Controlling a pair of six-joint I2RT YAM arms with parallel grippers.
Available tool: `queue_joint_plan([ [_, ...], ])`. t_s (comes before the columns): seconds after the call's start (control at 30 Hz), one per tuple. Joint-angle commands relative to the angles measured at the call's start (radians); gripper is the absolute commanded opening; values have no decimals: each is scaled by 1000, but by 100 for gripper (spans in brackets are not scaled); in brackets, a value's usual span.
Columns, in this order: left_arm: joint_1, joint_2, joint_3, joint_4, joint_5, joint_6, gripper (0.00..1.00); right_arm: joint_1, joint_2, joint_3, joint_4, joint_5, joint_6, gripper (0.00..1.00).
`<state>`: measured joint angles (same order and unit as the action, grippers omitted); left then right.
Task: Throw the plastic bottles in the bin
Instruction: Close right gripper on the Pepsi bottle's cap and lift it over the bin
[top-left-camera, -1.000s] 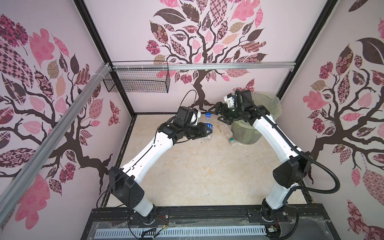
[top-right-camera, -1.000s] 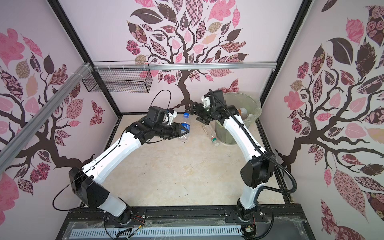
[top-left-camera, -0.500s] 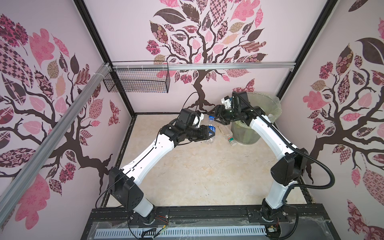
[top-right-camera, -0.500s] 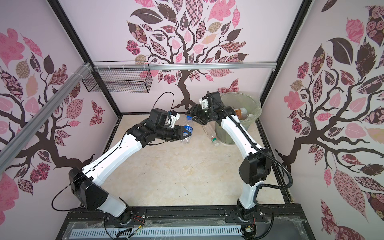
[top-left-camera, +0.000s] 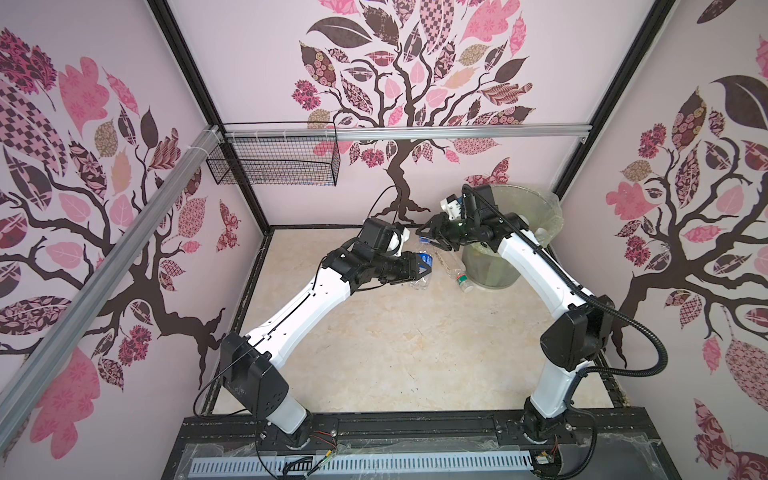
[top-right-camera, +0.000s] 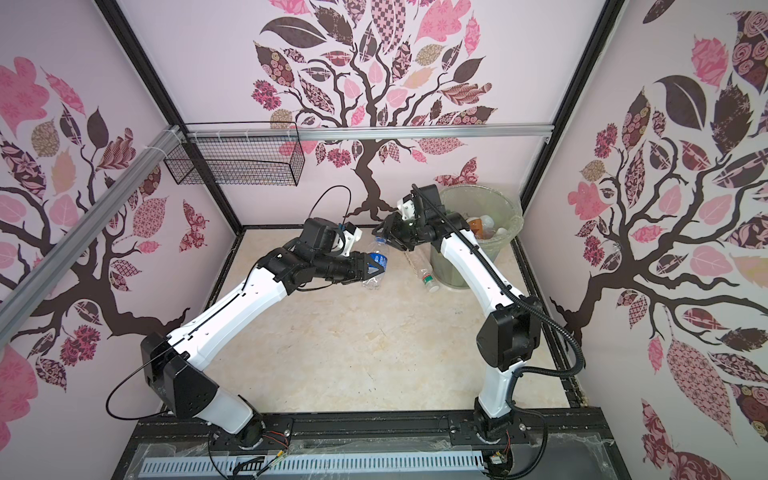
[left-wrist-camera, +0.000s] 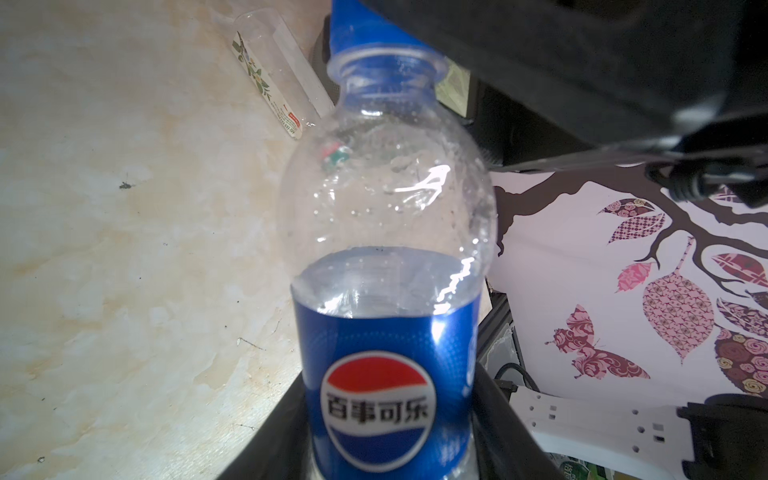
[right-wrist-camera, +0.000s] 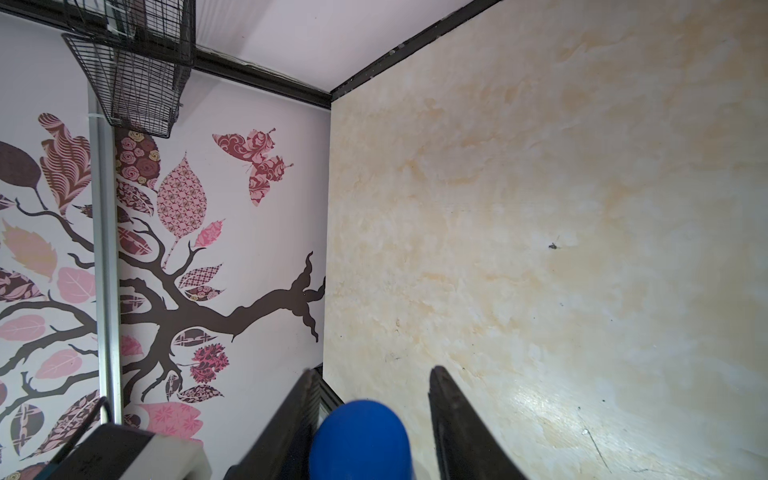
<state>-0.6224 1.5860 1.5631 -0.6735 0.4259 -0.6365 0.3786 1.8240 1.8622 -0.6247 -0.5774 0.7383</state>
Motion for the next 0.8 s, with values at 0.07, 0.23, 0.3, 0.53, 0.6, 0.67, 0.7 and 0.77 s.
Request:
queue_joint_plan([
  [0.07, 0, 25, 35, 26, -13, -17, 52, 8, -38, -39, -61, 31, -7, 43],
  [0.23, 0, 37, 40, 23, -13, -38, 52, 9, -57, -44, -72, 54, -15, 31],
  [0.3, 2, 38, 42, 20, -16, -45, 54, 9, -61, -44, -77, 64, -20, 25],
  [0.53, 26, 49, 63, -5, -16, -112, 69, 9, -49, 0, -112, 96, -44, 15],
  [0.6, 41, 51, 77, -19, -16, -144, 77, 8, -38, 34, -135, 115, -63, 15],
  [0.67, 59, 51, 90, -37, -13, -187, 84, 2, -23, 91, -177, 159, -96, 15],
  [0.7, 67, 49, 96, -38, -6, -209, 89, -5, -13, 125, -199, 178, -110, 14],
  [0.77, 82, 39, 105, -45, -4, -245, 97, -26, 9, 190, -230, 198, -129, 14],
])
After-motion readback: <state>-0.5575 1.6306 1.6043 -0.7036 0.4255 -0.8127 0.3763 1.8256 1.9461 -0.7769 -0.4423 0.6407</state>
